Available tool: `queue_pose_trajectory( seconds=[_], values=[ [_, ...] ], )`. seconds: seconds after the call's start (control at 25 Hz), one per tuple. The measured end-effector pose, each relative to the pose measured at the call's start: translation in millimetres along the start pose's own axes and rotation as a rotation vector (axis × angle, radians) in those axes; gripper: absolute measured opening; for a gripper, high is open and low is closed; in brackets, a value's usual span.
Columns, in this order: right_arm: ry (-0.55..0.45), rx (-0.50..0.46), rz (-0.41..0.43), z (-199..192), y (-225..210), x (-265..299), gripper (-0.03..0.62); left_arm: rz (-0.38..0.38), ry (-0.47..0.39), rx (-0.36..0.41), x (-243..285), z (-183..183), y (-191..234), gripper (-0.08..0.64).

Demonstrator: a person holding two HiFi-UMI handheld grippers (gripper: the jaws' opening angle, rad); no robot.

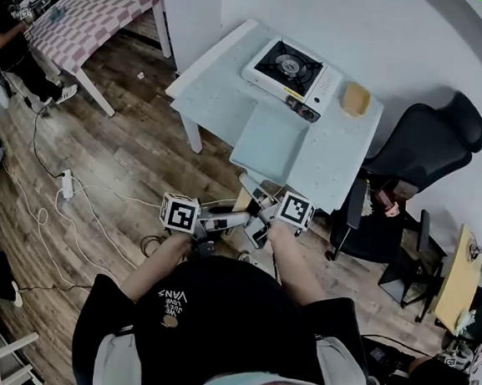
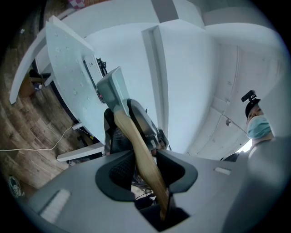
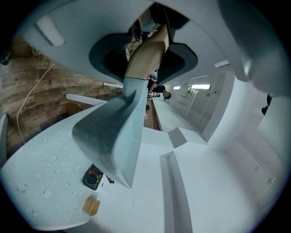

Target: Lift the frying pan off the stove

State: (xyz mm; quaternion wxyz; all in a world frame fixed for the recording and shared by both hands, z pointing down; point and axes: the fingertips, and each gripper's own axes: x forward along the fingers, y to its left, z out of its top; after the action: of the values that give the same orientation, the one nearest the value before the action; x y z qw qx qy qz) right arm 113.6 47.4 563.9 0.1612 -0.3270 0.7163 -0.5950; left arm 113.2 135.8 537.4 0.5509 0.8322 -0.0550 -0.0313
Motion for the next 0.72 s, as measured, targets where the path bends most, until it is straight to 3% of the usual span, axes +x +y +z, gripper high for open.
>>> queue_pose_trajectory(
  seconds=[0.32, 0.44, 0.56, 0.72],
  values=[
    [0.046, 0.021, -0.016, -8, -11, -37, 0.187, 0.025, -0.046, -0.004, 26, -28, -7, 0.141],
    [0.059, 0.019, 0.025, -11, -10, -45, 0.187, 0.044, -0.058, -0.002, 31, -39, -8, 0.141],
    [0.077, 0.011, -0.023, -17, -16, -57, 0.187, 0.052, -0.060, 0.002, 35, -49, -13, 0.141],
    [0.097, 0.018, -0.007, -25, -17, -65, 0.186, 0.056, -0.073, -0.012, 38, -63, -14, 0.141]
  ],
)
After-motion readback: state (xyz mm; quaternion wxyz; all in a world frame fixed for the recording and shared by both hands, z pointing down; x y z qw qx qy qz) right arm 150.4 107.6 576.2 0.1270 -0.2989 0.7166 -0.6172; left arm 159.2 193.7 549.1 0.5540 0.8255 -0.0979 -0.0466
